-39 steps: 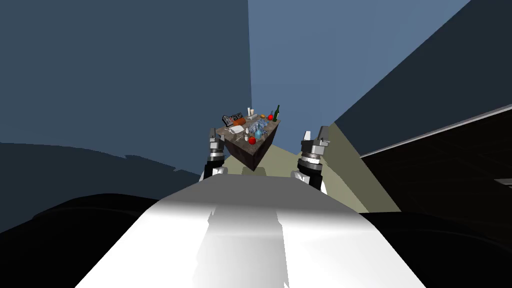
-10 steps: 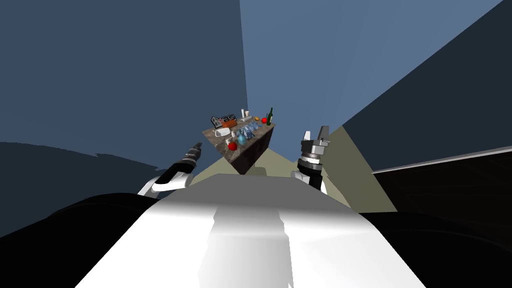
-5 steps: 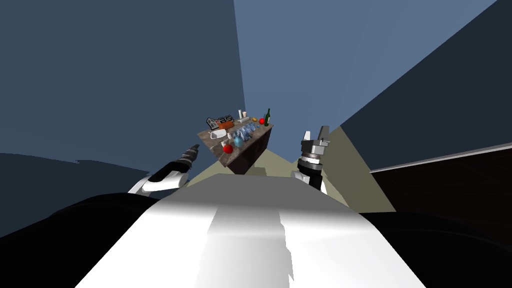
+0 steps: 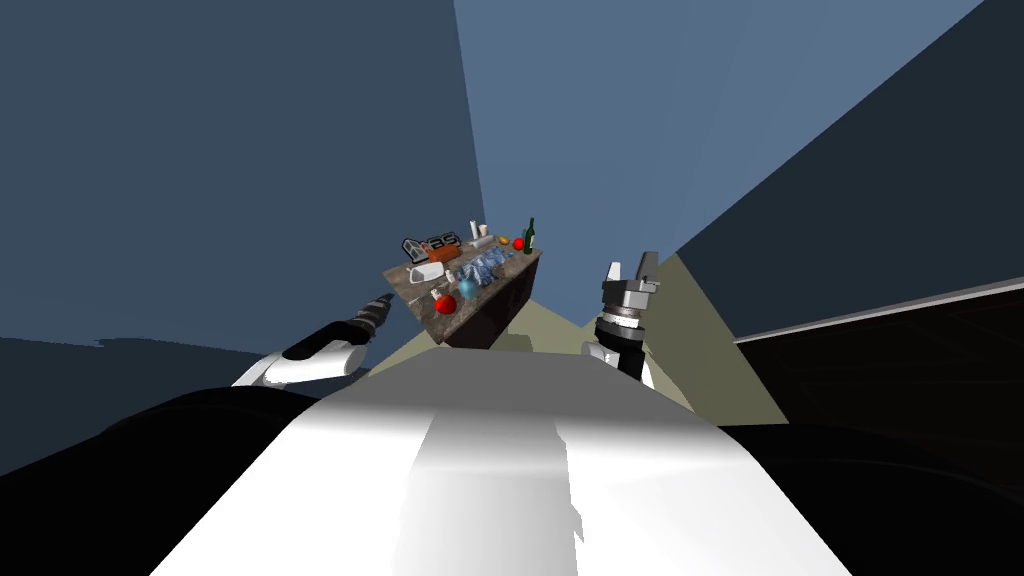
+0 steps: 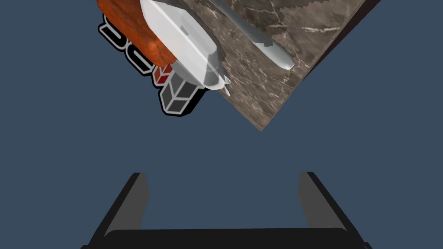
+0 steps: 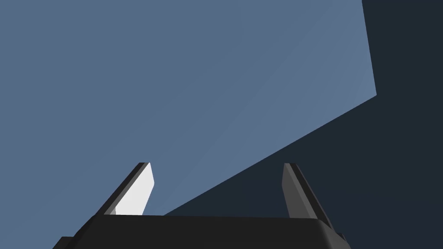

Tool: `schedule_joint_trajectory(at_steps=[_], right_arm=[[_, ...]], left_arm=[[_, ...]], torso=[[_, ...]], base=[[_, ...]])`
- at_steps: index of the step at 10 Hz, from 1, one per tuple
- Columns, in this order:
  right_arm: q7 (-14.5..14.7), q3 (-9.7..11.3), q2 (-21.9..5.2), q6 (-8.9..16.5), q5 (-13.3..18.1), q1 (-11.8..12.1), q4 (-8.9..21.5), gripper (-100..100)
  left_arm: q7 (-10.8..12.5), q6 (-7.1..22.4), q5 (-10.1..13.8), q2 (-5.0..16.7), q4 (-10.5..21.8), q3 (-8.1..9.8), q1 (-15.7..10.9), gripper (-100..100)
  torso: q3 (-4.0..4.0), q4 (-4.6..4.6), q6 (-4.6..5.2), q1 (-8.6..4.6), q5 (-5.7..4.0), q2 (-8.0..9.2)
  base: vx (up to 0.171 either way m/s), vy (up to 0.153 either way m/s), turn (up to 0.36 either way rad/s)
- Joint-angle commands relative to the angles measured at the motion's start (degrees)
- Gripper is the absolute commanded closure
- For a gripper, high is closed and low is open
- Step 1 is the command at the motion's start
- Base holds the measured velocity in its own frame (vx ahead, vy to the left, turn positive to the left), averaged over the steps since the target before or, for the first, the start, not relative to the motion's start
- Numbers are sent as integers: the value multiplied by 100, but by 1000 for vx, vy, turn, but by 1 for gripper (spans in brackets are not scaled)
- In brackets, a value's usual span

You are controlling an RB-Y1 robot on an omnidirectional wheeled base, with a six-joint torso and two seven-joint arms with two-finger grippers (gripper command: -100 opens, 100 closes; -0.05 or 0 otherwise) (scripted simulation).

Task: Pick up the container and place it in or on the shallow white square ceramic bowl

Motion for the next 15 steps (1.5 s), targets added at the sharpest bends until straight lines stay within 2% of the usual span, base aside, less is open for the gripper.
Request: schedule_joint_trajectory(at_steps=[1,2,3,4,5,6,7,8,9,10,11,12,15], right_arm=[[0,0,0,0,0,0,0,0],[0,0,0,0,0,0,0,0],[0,0,0,0,0,0,0,0],[0,0,0,0,0,0,0,0],[0,0,0,0,0,0,0,0],[0,0,0,0,0,0,0,0],[0,0,0,0,0,0,0,0],[0,0,0,0,0,0,0,0],[0,0,0,0,0,0,0,0],[0,0,0,0,0,0,0,0],[0,0,0,0,0,-1,0,0],[0,0,0,0,0,0,0,0],[0,0,0,0,0,0,0,0]], left_arm=[[-56,286,76,79,12,55,14,-100],[-152,467,229,230,34,157,47,-100],[-152,650,229,230,34,157,47,-100],[-152,711,229,230,34,157,47,-100],[-249,943,382,374,54,250,77,-100],[-249,1081,382,374,54,250,77,-100],[-346,1239,530,510,72,337,104,-100],[-346,1405,530,510,72,337,104,-100],[-346,1440,530,510,72,337,104,-100],[-442,1674,673,641,89,417,129,-100],[-442,1785,673,641,89,417,129,-100],[-537,1975,810,763,105,491,152,-100],[-630,2427,939,879,122,556,174,-100]], torso=[[0,0,0,0,0,0],[2,0,-1,-1,0,5],[-1,0,0,-1,-1,-1],[-1,-1,-1,1,0,1],[9,3,-3,9,1,18],[5,2,1,4,1,9],[5,1,-2,7,1,11],[0,0,0,2,0,1],[0,-1,-2,0,0,2],[11,3,-3,9,1,23],[12,4,0,7,1,21],[10,4,-3,9,2,20],[7,2,-1,9,1,13]], base=[[99,-61,-45],[122,-61,-93],[114,-56,-47],[52,-27,9],[96,-50,-112],[92,-39,-50],[122,-53,-84],[114,-57,-53],[40,-26,9],[62,-38,-105],[73,-31,-55],[89,-36,-74],[82,-32,-60]])
